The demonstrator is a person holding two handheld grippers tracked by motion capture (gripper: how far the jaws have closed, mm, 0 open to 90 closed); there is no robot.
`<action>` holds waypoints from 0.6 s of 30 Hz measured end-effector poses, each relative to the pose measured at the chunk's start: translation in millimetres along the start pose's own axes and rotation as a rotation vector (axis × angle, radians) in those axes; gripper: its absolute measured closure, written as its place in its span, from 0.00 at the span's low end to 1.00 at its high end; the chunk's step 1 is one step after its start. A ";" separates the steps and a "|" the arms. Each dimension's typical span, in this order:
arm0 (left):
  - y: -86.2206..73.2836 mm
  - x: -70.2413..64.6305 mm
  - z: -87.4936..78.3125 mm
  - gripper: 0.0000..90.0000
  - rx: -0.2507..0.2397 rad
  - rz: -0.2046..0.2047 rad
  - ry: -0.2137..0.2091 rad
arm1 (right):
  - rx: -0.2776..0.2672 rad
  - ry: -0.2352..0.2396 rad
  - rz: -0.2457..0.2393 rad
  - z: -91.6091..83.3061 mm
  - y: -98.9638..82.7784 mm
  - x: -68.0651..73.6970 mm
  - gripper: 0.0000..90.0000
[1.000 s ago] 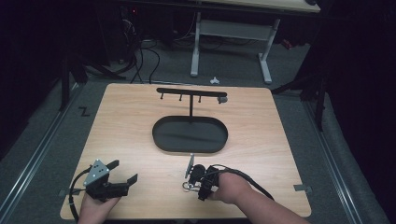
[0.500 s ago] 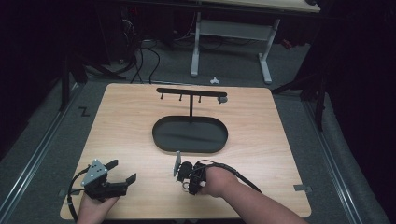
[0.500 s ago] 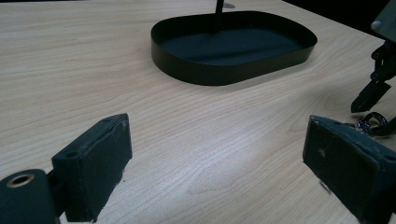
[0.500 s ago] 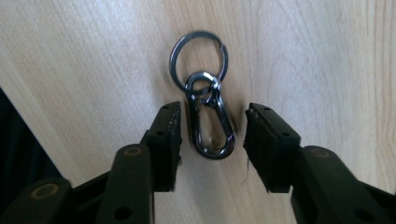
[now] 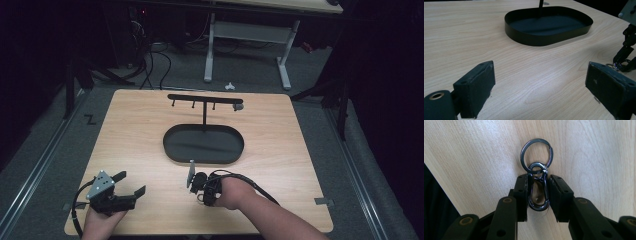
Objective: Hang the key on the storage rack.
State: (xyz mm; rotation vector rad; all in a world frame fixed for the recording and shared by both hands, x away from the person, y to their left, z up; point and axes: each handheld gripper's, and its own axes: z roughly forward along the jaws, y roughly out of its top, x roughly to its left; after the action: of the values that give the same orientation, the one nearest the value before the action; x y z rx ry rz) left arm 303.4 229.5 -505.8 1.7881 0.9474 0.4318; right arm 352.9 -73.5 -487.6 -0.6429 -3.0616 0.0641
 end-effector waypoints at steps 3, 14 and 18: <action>0.0 -0.2 0.3 0.11 0.000 0.001 0.000 | -0.007 0.004 0.021 -4.9 -3.8 -4.0 0.77; 0.0 -1.0 1.2 0.11 -0.002 -0.002 -0.006 | -0.056 -0.023 0.154 -41.8 -34.4 -30.8 0.77; 0.0 -1.2 1.6 0.11 -0.002 -0.001 -0.012 | -0.048 -0.030 0.223 -58.1 -47.8 -48.3 0.77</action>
State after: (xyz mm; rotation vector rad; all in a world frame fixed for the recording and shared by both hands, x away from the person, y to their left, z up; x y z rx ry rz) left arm 303.7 227.6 -506.3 1.7866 0.9400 0.4207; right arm 379.2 -134.5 -427.7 -0.9933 -3.0133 0.0016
